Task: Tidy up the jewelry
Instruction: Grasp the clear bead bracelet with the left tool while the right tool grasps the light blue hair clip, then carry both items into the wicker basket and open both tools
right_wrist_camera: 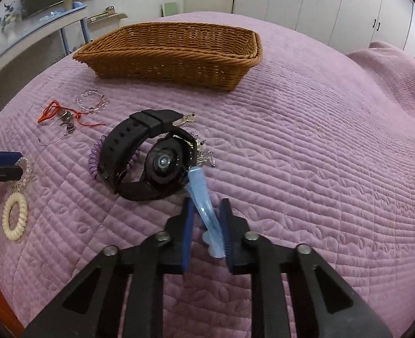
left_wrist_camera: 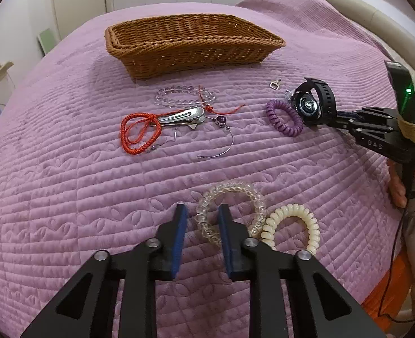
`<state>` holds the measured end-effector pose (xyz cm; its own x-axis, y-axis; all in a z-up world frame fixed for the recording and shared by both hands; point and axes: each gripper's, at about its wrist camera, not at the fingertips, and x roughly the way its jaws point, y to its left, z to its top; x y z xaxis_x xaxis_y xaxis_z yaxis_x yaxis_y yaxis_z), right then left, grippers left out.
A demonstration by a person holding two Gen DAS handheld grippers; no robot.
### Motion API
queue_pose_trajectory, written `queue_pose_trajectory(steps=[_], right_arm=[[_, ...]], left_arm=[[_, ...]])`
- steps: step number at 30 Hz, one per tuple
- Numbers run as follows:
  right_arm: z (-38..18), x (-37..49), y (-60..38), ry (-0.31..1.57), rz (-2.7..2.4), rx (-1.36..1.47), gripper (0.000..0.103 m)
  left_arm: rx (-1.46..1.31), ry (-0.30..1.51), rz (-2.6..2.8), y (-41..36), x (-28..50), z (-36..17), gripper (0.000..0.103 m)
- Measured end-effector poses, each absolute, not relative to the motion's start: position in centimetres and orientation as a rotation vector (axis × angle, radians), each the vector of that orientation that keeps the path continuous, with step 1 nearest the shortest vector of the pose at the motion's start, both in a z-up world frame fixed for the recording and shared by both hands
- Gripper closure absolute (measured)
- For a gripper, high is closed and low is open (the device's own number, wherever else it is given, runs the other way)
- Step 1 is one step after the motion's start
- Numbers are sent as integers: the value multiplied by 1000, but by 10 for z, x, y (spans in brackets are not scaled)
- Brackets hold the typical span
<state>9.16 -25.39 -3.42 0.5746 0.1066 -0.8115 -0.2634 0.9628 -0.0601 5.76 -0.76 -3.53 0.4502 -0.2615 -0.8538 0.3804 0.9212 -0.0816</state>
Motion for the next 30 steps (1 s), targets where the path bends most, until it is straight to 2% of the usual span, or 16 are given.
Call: queue_pose_trajectory(steps=[1,8,16,24,30], right_arm=[[-33,90,-255,935,224,-173,91],[-18,58,-265,899,228,-97,91],[45,51,-271,760,222,-10,91],[98,122,-245,696,233,18,91],[90,208,-220,763,234,40,91]], left_arm=[[130,1027,-392,-8,57,-35,93],[82,959,-395,-5,49,-22,93],[32,809,-415,1,65,34,93],[-17,747,-420,0,147,77,93],[-21,783,-375,-9,228,66,93]])
